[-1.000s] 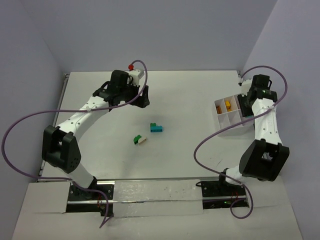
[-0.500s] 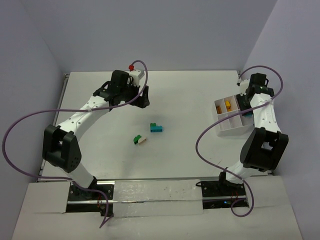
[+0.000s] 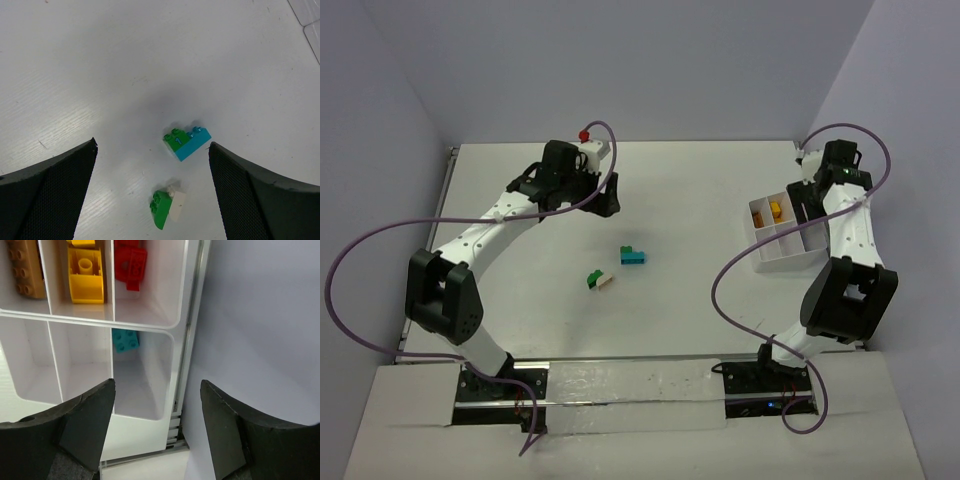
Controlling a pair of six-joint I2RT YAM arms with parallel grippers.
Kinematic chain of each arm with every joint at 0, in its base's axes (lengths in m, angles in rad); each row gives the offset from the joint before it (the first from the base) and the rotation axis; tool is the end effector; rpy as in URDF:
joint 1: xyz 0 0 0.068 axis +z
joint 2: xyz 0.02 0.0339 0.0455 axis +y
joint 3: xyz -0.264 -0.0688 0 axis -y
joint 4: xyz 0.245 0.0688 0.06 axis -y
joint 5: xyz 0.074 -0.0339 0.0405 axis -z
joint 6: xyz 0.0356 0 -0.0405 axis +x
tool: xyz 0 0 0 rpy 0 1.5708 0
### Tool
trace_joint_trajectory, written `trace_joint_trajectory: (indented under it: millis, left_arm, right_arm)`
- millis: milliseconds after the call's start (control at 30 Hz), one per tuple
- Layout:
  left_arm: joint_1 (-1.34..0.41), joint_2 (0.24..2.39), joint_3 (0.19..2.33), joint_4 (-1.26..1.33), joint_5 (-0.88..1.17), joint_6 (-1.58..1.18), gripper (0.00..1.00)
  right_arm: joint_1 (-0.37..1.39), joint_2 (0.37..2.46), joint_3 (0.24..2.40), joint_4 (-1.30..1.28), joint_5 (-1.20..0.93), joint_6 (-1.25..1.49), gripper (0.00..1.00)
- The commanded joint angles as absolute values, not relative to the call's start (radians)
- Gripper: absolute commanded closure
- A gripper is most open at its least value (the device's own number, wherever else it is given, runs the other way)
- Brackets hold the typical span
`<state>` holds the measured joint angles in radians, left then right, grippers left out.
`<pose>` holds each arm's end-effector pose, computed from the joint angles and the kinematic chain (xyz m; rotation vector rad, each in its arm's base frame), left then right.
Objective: Sort the legos into containers by color
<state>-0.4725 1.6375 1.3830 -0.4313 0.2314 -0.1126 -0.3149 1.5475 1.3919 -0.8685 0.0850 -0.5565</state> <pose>0.3292 -0.1774 0.3045 0.5352 2.2356 -0.5691 0.3053 -0.1026 0.3052 -0.2880 2.6350 -0.4158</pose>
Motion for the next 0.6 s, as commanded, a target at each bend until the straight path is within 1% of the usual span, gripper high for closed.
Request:
trace_joint_trajectory:
  millis: [0,33,100,133,200,300,433,567]
  left_arm:
    - [-0.477,1.621,1.408,-0.421,0.328,-0.061,0.01]
    - [-0.477,1.615,1.396,-0.413,0.331,-0.051,0.01]
    - [-0.479,1.611,1.380,-0.400,0.418,-0.021,0.01]
    - [-0.479,1.615,1.379,-0.399,0.426,-0.012,0.01]
    - [-0.480,1.640,1.389,-0.428,0.533,0.057,0.04]
    - [-0.482,1.680,1.409,-0.456,0.623,0.156,0.08]
    - [-0.492,1.746,1.462,-0.518,0.667,0.225,0.14]
    - [-0.507,1.785,1.481,-0.559,0.670,0.266,0.15]
  right_arm:
    - [-0.315,1.509,1.463,-0.902,0.021,-0.535,0.24]
    - [-0.309,1.503,1.464,-0.911,0.008,-0.531,0.24]
    - [-0.284,1.477,1.487,-0.931,-0.036,-0.513,0.24]
    - [-0.281,1.474,1.489,-0.940,-0.041,-0.506,0.24]
    - [-0.259,1.453,1.500,-0.964,-0.095,-0.485,0.23]
    - [-0.245,1.448,1.509,-0.999,-0.165,-0.446,0.23]
    - [-0.242,1.447,1.502,-1.027,-0.246,-0.418,0.23]
    - [-0.237,1.440,1.482,-1.037,-0.284,-0.410,0.22]
